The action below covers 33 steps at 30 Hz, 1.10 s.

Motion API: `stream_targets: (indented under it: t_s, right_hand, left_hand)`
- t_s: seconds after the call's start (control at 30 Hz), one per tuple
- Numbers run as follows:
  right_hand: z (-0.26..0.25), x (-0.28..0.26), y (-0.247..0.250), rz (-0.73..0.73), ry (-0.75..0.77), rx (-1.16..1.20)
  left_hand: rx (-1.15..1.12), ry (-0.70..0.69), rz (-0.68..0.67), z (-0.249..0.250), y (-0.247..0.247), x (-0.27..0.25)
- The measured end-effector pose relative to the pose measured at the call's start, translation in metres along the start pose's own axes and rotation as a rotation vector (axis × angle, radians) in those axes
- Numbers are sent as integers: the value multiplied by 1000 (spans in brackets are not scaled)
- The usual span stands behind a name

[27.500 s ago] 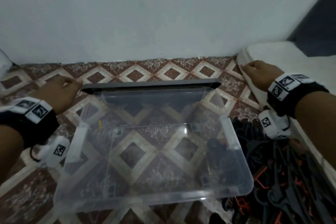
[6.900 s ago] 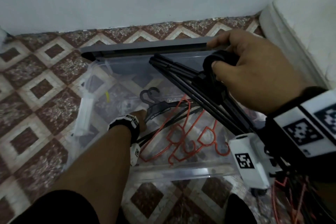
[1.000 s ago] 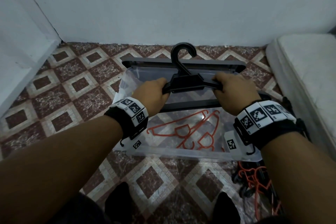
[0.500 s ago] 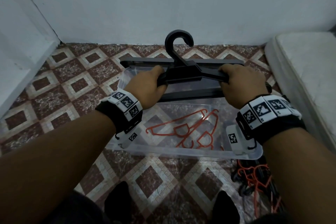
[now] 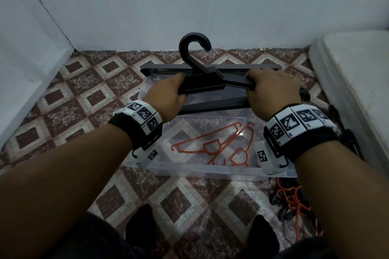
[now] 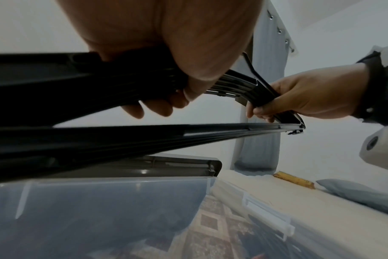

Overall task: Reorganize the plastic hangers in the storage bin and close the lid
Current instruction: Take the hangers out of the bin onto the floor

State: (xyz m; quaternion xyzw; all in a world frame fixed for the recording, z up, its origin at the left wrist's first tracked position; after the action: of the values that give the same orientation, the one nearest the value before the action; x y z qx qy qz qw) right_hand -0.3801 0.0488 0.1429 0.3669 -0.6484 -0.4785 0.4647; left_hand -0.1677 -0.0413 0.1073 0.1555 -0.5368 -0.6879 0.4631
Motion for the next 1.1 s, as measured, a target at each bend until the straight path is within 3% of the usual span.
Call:
stream_targets:
  t_s: [0.33,0.6,0.77,0.9,1.1]
  right_hand:
    - [10,-2,-9,-72,-2,122]
    - [24,1,2,3,-51,359]
    - [38,-5,-26,-227,-82,372]
    - [50,-4,-35,-268,-155,380]
    - [50,-11,-55,-345,-144,361]
  left_hand:
    - [46,13,-5,2,-1,4]
    - [212,91,-22,-30,5,-2]
    - [323,219,-185,-66,-30,2]
    - [417,319,-391,-90,-65,17]
    - [408,405,-440,-115,-102,21]
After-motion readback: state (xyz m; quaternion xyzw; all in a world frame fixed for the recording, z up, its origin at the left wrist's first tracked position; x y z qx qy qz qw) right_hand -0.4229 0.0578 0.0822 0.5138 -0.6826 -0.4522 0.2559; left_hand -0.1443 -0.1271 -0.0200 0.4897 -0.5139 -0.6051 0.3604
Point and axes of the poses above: each hand's wrist, its own x-axis towards the middle knuckle, its own y-axis out of the back of the hand, z = x × y, the point moved 9 cm from there along x, towards the middle knuckle, and after that the axes turned 5 degrees about z, right-handed, at the moved point
